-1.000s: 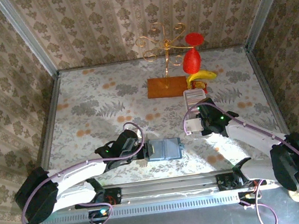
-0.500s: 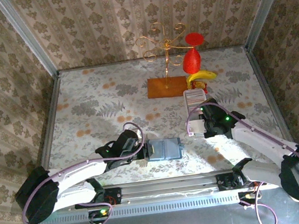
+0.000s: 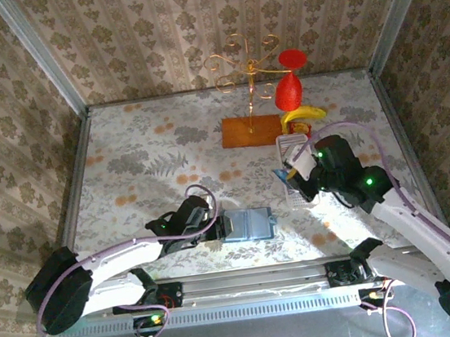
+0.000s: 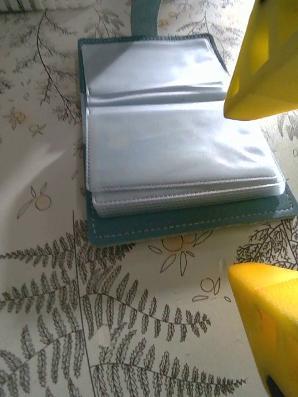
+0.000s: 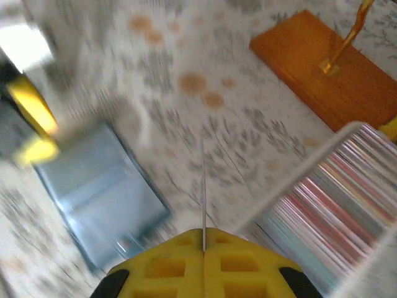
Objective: Put the credit cards into the card holder
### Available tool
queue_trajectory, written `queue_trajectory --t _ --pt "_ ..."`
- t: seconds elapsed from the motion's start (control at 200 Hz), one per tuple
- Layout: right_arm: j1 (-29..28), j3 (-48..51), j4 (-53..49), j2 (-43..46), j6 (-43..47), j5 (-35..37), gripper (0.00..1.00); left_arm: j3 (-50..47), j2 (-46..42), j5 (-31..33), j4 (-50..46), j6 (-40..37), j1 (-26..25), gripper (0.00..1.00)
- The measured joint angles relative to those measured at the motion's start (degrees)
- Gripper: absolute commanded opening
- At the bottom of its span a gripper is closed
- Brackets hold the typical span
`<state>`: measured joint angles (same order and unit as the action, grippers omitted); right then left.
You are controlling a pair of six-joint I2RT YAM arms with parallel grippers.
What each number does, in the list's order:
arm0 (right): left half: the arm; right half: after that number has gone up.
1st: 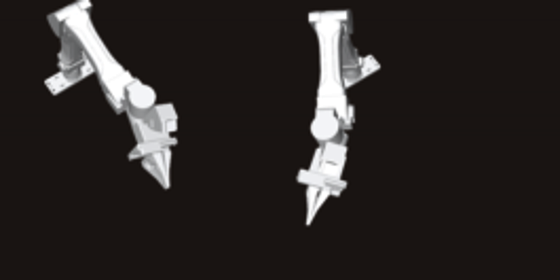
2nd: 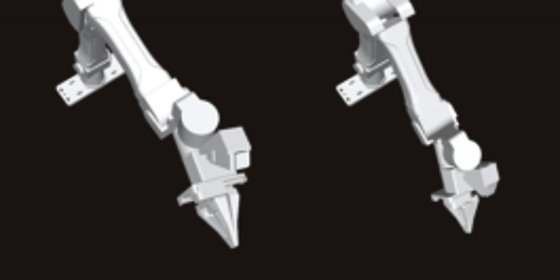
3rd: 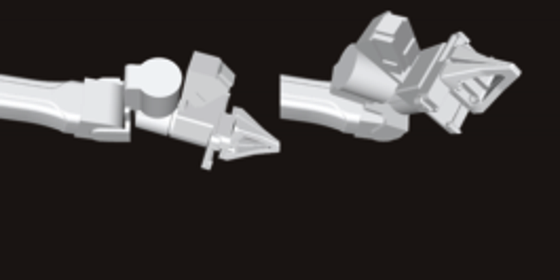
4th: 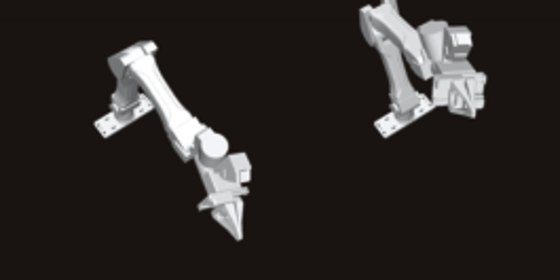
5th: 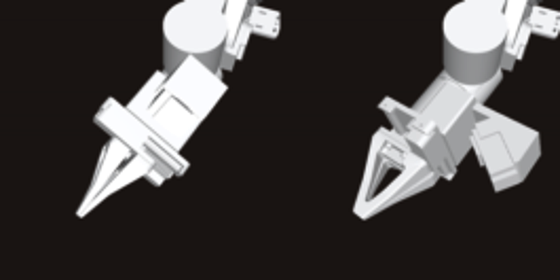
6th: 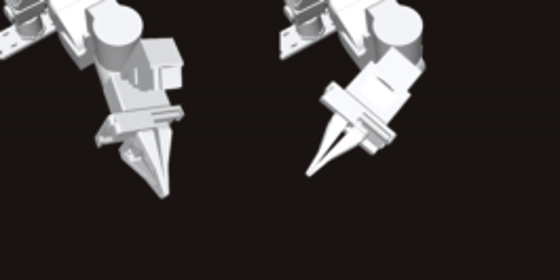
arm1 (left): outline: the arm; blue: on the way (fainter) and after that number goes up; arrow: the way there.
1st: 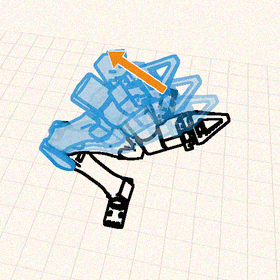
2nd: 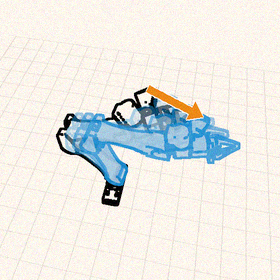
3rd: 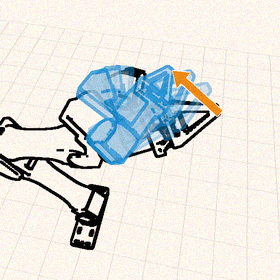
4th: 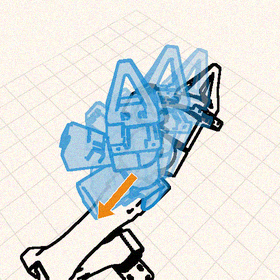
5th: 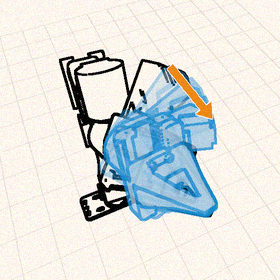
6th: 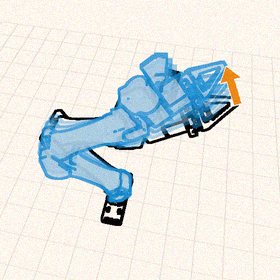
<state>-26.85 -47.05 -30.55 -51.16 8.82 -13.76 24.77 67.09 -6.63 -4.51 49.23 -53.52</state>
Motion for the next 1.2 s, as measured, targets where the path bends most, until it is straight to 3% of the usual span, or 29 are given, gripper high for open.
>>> queue_trajectory --t 0.09,0.19,0.375,0.64,0.815,1.2 --pt "-2.4 5.2 10.5 0.5 -19.8 -2.8 0.00 0.0 1.5 0.0 0.0 0.0 0.0 0.63" --pt "-9.3 13.5 20.8 -2.0 -39.2 -2.3 0.00 0.1 2.8 -0.1 0.0 0.0 -0.1 0.63" --pt "-18.6 18.0 27.6 -11.7 -58.1 0.5 0.00 1.8 4.2 0.0 0.1 0.0 -0.6 0.60" --pt "-19.5 20.9 35.6 -17.3 -67.3 3.9 0.00 3.1 7.4 0.3 0.4 0.0 -1.4 0.53" --pt "-19.5 20.6 37.5 -20.5 -68.7 4.6 0.00 3.8 8.6 1.4 -0.3 0.0 -1.5 0.44" --pt "-19.5 20.5 41.4 -24.1 -70.8 4.6 0.00 3.8 8.7 2.4 -1.1 0.1 -1.5 0.35"
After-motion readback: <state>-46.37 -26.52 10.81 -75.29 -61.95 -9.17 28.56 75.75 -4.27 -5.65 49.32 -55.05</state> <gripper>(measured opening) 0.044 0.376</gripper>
